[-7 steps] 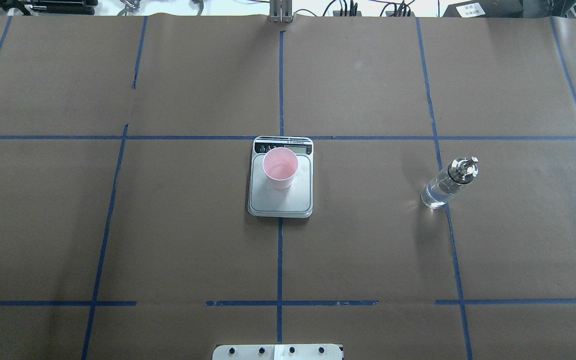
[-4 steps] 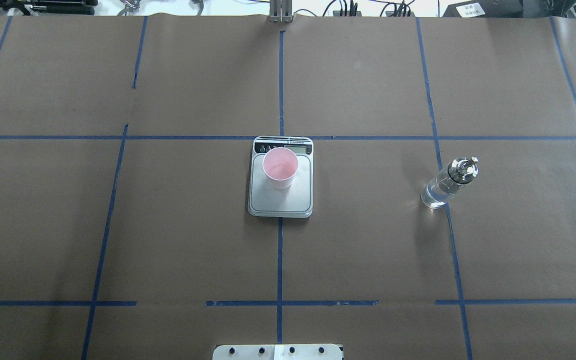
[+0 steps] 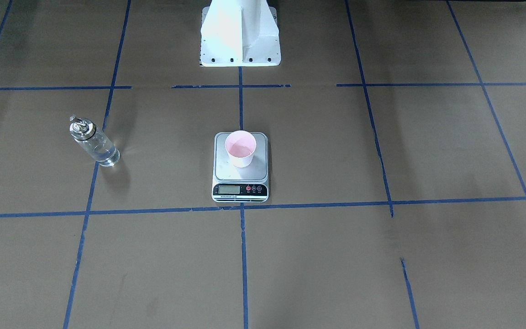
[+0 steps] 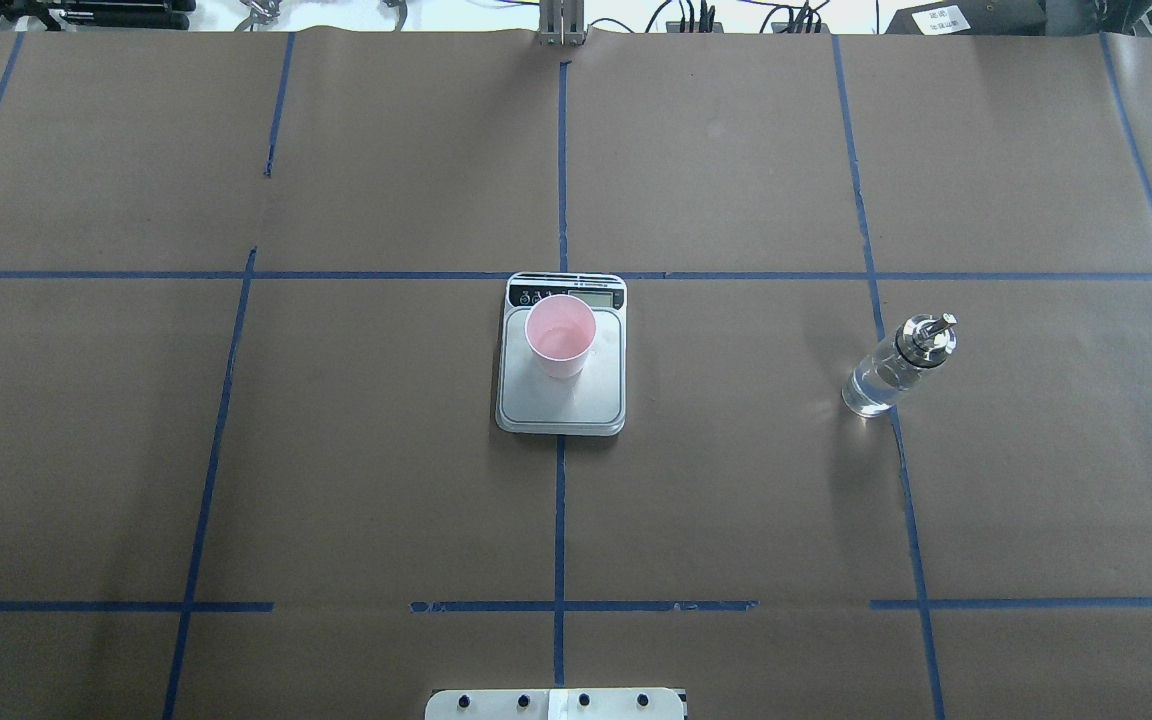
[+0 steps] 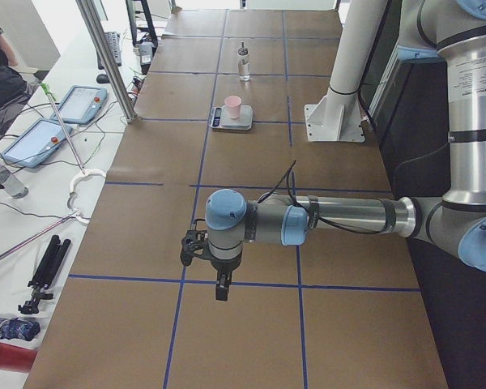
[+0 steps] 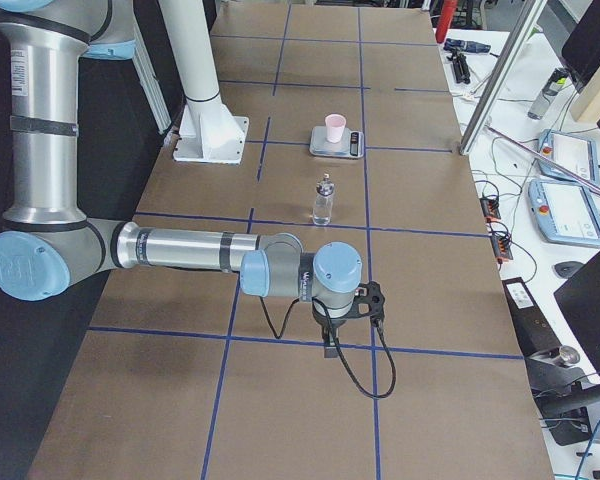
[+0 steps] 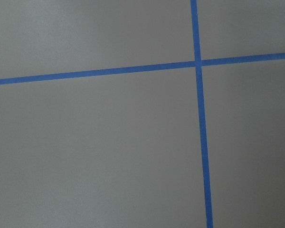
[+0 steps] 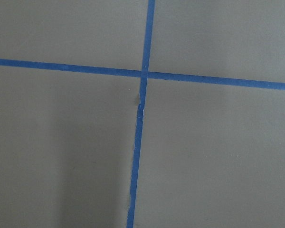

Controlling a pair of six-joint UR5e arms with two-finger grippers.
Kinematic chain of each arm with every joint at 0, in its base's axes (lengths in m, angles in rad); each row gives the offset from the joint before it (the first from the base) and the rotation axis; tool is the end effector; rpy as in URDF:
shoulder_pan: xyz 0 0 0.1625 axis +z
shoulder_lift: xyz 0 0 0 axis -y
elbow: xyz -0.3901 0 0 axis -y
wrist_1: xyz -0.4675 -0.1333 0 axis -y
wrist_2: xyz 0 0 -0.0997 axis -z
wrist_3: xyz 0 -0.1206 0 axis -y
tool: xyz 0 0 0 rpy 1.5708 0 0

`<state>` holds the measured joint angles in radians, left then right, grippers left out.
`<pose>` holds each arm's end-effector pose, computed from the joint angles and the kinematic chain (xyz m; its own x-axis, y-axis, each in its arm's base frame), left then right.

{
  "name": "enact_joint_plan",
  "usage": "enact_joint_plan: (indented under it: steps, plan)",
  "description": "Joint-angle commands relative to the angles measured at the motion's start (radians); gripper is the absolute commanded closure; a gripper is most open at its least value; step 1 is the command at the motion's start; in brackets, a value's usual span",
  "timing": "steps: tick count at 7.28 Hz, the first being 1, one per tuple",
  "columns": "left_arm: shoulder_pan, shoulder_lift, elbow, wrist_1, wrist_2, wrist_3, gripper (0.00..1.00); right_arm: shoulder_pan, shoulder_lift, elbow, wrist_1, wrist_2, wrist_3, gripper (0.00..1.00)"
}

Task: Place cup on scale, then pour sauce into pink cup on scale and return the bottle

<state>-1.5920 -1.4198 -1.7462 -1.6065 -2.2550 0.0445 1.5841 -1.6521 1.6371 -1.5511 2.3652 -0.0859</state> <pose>-0.0680 -0.5125 0.6240 0.7757 0.0659 -0.6276 -0.0134 0.9960 0.0881 0.0544 -0.5352 0.6424 0.6993 -0.0798 0.7104 0.0469 0.9967 0.0659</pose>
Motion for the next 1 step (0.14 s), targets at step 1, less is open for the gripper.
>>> enact_joint_plan:
  steps: [1]
  plan:
    - [0.000,0.001,-0.001,-0.001,0.002,0.000,0.00,-0.001,0.000,-0.003,-0.001,-0.003,0.000,0.00]
